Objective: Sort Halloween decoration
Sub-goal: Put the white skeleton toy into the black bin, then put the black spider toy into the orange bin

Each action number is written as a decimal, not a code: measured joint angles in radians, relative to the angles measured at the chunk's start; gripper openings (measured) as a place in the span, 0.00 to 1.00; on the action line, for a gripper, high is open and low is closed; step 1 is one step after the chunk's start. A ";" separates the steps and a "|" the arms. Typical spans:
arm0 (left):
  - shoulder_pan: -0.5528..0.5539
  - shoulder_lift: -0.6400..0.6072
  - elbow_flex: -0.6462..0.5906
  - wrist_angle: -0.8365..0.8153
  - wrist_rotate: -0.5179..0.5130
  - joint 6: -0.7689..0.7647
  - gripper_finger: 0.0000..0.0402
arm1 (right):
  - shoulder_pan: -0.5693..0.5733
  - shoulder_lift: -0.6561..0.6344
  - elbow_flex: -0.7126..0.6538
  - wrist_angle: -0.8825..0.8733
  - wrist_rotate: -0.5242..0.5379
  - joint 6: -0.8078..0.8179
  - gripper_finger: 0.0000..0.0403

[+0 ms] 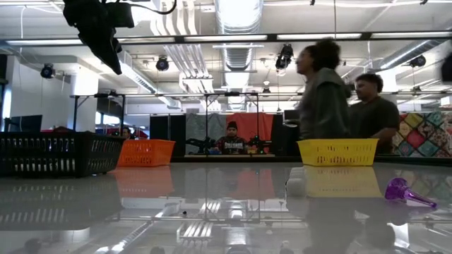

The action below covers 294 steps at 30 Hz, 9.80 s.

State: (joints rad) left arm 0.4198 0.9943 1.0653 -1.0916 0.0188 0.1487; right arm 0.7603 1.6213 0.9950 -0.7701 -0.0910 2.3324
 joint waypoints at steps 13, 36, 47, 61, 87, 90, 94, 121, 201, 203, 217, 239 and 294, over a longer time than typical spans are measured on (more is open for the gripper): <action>0.000 0.000 0.000 0.019 -0.010 -0.008 0.26 | -0.248 -0.028 0.142 0.021 0.259 -0.390 0.02; 0.001 -0.009 0.000 0.014 -0.013 0.064 0.26 | -0.561 0.208 0.450 0.280 0.267 -1.107 0.02; 0.001 -0.011 0.000 0.011 -0.013 0.079 0.26 | -0.638 0.460 0.802 0.278 0.246 -1.337 0.02; 0.001 -0.036 0.000 0.008 -0.012 0.079 0.26 | -0.674 0.717 1.170 0.272 0.135 -1.478 0.02; 0.001 -0.039 0.000 -0.004 -0.012 0.078 0.26 | -0.696 0.738 1.196 0.282 0.118 -1.573 0.24; 0.001 -0.039 0.000 -0.007 -0.011 0.063 0.26 | -0.702 0.736 1.196 0.280 0.118 -1.576 0.30; 0.001 -0.039 0.000 -0.054 -0.006 0.041 0.26 | -0.712 0.719 1.221 0.180 0.118 -1.605 0.35; -0.125 0.021 -0.001 -0.251 0.296 -0.458 0.27 | -0.759 0.502 1.328 -0.796 0.523 -1.719 0.37; -1.133 0.815 -0.013 0.361 0.213 -1.155 0.38 | -0.817 0.154 0.758 -0.780 0.685 -1.750 0.37; -1.133 0.835 -0.014 0.358 0.228 -1.154 0.38 | -0.817 0.154 0.758 -0.780 0.685 -1.750 0.37; -1.131 0.851 -0.018 0.349 0.237 -1.101 0.02 | -0.817 0.154 0.758 -0.777 0.686 -1.757 0.37; -1.221 0.682 -0.020 0.343 0.342 -1.260 0.03 | -0.817 0.154 0.758 -0.765 0.694 -1.766 0.37; -1.248 0.749 -0.110 0.525 0.302 -1.420 0.22 | -0.817 0.154 0.757 -0.719 0.685 -1.764 0.37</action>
State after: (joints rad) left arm -0.8284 1.7432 0.9550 -0.5666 0.3210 -1.2711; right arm -0.0566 1.7752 1.7519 -1.4895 0.5943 0.5682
